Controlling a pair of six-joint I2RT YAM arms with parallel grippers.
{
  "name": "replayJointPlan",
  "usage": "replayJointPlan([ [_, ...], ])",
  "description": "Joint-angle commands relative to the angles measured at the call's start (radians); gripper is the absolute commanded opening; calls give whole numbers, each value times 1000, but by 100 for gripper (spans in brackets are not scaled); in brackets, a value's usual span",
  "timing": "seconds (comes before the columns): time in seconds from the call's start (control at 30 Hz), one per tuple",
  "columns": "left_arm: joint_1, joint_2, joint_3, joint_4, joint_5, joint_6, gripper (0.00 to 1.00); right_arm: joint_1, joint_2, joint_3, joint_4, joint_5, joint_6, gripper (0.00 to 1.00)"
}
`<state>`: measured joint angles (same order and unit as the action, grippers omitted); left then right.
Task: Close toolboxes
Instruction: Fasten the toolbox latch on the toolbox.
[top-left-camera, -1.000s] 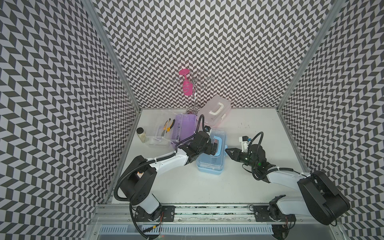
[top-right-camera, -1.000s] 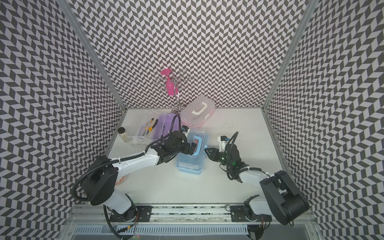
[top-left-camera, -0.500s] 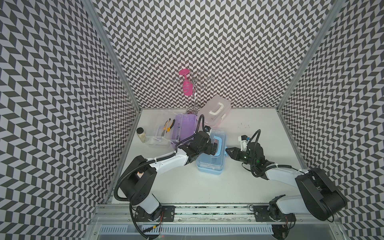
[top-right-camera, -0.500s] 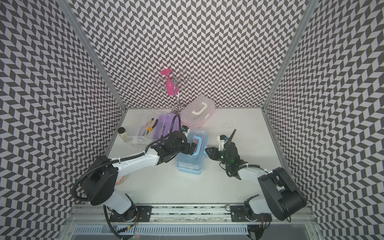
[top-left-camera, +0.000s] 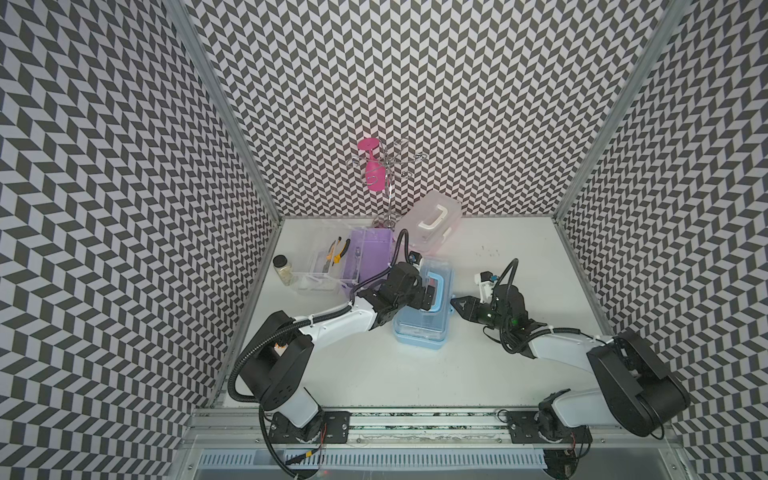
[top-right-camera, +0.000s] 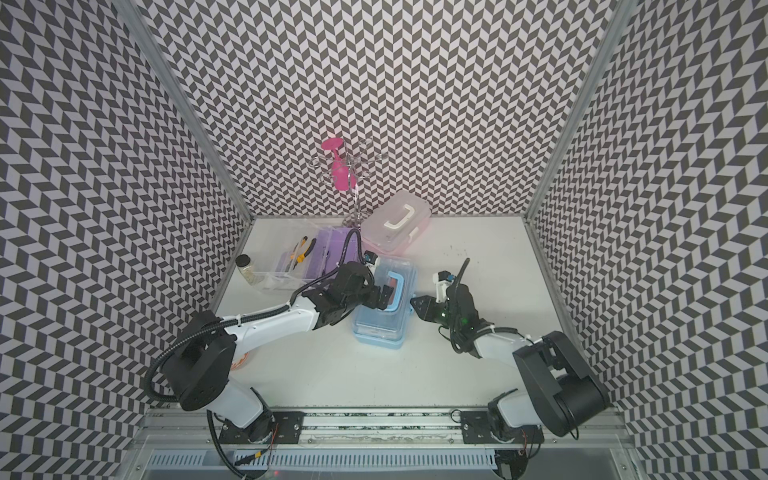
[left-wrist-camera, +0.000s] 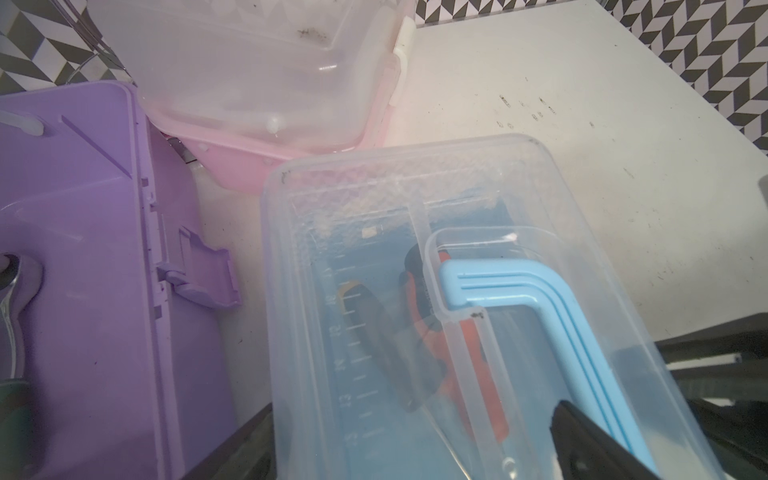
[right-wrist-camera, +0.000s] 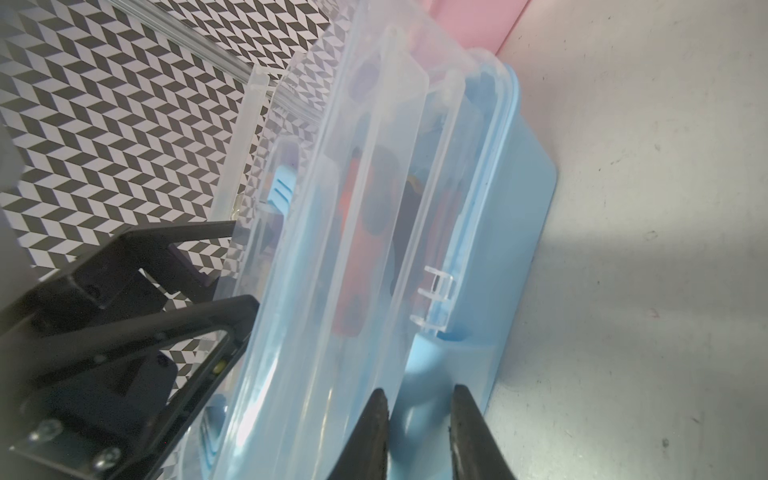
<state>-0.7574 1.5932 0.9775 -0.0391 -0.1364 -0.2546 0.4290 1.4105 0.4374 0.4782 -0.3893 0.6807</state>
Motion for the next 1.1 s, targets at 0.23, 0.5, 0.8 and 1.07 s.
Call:
replayJointPlan([
  [0.23,-2,9,-3,-20,14,6,99,3,-35,50,-101,55,-49,43],
  [0.5,-1,6,-5,-21,9,6,99,2,-26,63,-157,101,-49,40],
  [0.8,1,5,-9,-18,11,5,99,2,-52,41,-114,79,-45,35],
  [1.07,3,0,-13,-18,9,3,99,3,20,80,-144,74,-38,30],
])
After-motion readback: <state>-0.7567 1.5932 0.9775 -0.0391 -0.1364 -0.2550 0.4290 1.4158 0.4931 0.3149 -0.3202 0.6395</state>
